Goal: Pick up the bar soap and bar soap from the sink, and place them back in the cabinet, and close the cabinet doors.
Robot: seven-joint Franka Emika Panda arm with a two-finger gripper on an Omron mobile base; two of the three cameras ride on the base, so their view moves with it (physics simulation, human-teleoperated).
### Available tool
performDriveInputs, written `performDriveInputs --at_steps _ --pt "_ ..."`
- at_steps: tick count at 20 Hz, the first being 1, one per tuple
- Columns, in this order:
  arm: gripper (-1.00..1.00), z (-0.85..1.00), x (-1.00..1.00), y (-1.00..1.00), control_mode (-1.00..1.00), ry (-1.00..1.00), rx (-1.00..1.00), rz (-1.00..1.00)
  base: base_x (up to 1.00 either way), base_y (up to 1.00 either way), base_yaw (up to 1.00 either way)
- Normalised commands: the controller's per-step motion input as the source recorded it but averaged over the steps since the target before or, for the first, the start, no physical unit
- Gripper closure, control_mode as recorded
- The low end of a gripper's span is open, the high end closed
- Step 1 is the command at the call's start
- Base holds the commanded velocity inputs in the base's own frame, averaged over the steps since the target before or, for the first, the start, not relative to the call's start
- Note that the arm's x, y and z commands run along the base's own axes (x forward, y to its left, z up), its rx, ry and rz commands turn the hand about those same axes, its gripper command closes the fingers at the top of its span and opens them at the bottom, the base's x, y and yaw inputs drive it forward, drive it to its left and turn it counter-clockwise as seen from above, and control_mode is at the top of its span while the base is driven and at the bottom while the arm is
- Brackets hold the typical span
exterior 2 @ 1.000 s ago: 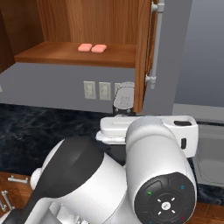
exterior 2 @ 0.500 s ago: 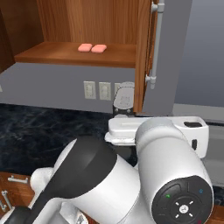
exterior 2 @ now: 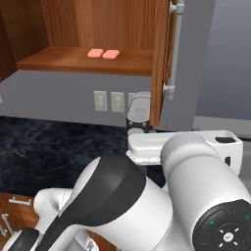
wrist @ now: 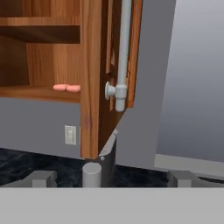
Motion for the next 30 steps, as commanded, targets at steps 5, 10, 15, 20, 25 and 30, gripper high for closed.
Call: performDriveInputs --at_steps 5,10,15,20,25,30 --pt "-1.0 0.0 0.05 -0.03 -1.0 0.0 0.0 0.02 0.0 0.0 0.0" --pt "-1.0 0.0 0.12 -0.07 -1.0 0.0 0.0 0.01 0.0 0.0 0.0" --pt "-1.0 0.0 0.1 -0.02 -1.0 0.0 0.0 0.02 0.0 0.0 0.0" --pt "-1.0 0.0 0.09 0.0 -1.0 -0.01 0.0 0.03 0.0 0.0 0.0" --pt "-1.0 0.0 0.11 0.0 -1.0 -0.04 0.0 0.03 0.0 0.0 0.0" --pt "-1.0 0.0 0.06 0.0 -1.0 -0.09 0.0 0.04 0.0 0.0 0.0"
